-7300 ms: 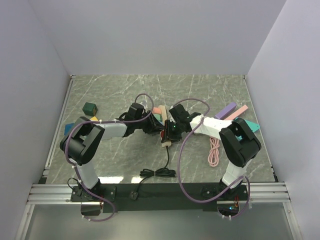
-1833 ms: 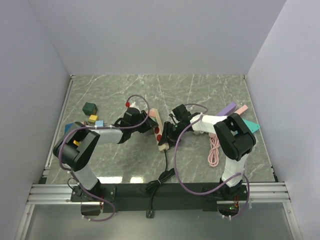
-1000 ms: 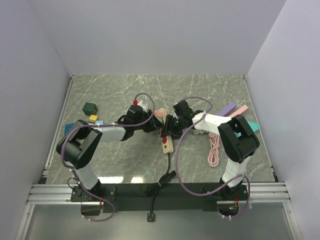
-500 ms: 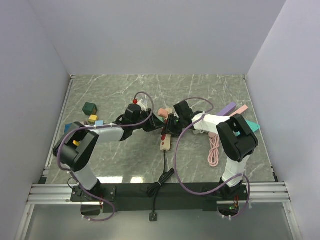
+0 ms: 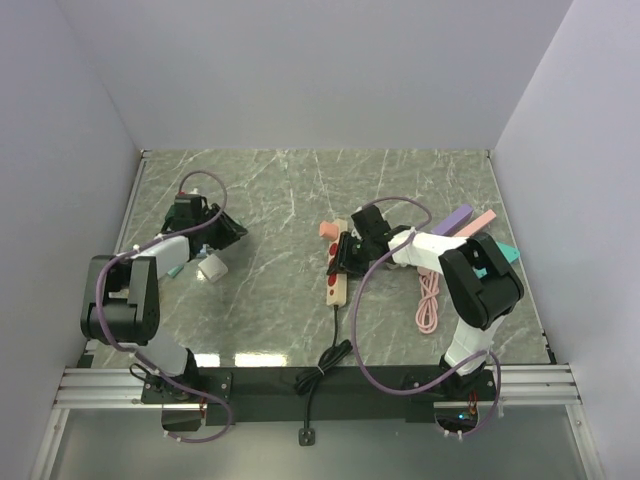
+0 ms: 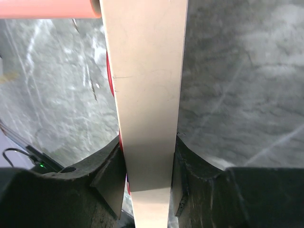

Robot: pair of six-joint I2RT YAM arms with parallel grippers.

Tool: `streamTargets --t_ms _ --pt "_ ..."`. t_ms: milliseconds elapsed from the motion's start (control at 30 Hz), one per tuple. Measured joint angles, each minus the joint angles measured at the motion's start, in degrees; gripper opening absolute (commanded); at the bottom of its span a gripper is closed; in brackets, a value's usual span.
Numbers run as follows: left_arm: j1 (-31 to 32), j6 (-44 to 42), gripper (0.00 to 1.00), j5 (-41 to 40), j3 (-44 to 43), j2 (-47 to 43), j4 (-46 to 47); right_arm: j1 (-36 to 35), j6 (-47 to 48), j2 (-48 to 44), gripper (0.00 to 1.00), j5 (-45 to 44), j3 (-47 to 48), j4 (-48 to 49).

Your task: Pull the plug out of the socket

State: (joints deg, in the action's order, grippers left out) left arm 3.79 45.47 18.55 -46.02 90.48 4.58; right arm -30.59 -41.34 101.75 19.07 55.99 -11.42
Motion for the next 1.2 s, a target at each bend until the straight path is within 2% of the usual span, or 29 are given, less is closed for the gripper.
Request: streamTargets --t_ms 100,133,167,233,267,367,467,567,667,833,1033,1200 --pt "-2.8 -1.5 0.02 -1.1 -0.3 1.2 -2.8 0.0 1.2 -0.6 0.0 0.0 -0.2 -1.5" --pt "-3.3 -1.8 0.08 -1.7 -0.7 1.7 -4.1 0.0 1.8 -0.7 0.0 0.0 -0.2 -1.9" --pt "-3.7 -1.9 0.3 -2.3 -1.1 2.1 -5.2 0.1 2.2 -0.8 0.0 0.1 -0.2 -2.2" --pt "-4.4 -2.0 0.48 -3.7 -2.0 2.8 -7.6 0.1 3.0 -0.8 0.0 0.5 -0.1 -2.7" --pt "-4.7 -2.1 0.62 -4.7 -2.5 3.2 -8.7 0.1 3.4 -0.8 0.0 0.8 -0.1 -2.8" --pt "-5.2 -1.2 0.82 -7.1 -2.8 3.2 -10.1 0.1 4.4 -0.9 0.0 1.6 -0.1 -3.2" --pt "-5.3 -0.6 0.93 -8.5 -2.5 2.5 -10.1 0.1 5.3 -0.9 0.0 2.2 -0.1 -3.5" --pt "-5.1 -0.2 0.99 -8.4 -1.3 0.2 -9.9 0.1 6.1 -0.9 0.0 3.0 -0.1 -3.9" --pt "-3.8 0.2 0.99 -7.7 0.2 -3.0 -8.5 0.1 6.6 -0.9 0.0 3.5 -0.1 -4.0" --pt "3.5 0.3 0.99 -3.5 1.0 -5.2 -2.6 0.1 7.1 -0.9 0.0 5.0 -0.2 -4.0" --pt "13.2 0.5 0.99 1.3 -1.0 0.5 3.6 0.0 7.9 -0.9 0.0 7.5 -0.1 -4.4" --pt "18.2 0.5 0.99 2.3 -6.5 7.9 4.7 -0.4 8.0 -0.9 0.0 8.1 -0.1 -4.5"
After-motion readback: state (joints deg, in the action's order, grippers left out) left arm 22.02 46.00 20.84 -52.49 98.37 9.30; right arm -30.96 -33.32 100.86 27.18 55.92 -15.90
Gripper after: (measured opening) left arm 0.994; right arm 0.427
